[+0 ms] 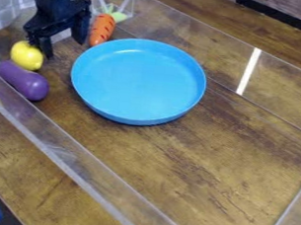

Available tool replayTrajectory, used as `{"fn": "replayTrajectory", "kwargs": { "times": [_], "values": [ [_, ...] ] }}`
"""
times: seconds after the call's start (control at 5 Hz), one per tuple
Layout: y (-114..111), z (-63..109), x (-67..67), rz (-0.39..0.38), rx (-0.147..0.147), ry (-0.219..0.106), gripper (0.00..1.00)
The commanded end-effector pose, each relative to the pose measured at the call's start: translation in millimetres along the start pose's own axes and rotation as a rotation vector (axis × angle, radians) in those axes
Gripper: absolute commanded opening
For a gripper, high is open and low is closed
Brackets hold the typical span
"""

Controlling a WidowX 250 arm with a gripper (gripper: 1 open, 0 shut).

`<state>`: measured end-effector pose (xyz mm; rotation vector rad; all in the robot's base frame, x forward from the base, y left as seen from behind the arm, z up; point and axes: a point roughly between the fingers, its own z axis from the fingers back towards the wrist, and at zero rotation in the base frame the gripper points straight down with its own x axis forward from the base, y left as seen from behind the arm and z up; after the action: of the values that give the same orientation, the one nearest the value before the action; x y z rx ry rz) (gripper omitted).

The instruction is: Remove the lemon from the blue tray and put it on the table

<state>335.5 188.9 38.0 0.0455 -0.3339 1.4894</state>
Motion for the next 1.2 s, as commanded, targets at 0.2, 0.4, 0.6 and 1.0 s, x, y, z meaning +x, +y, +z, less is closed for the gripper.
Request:
{"fn": "replayTrajectory", "kwargs": {
  "times": [0.2, 0.4, 0.6, 1.0],
  "values": [
    [-10.5, 8.7, -0.7, 0.041, -0.067, -0.039, 1.0],
    [-8.5, 4.7, -0.6, 0.064, -0.069, -0.038, 1.0],
    [-5.5, -0.9, -1.3, 0.088, -0.071, -0.041, 1.0],
    [-5.1, -14.2, -3.2, 0.07, -0.089, -0.039, 1.0]
  ]
}}
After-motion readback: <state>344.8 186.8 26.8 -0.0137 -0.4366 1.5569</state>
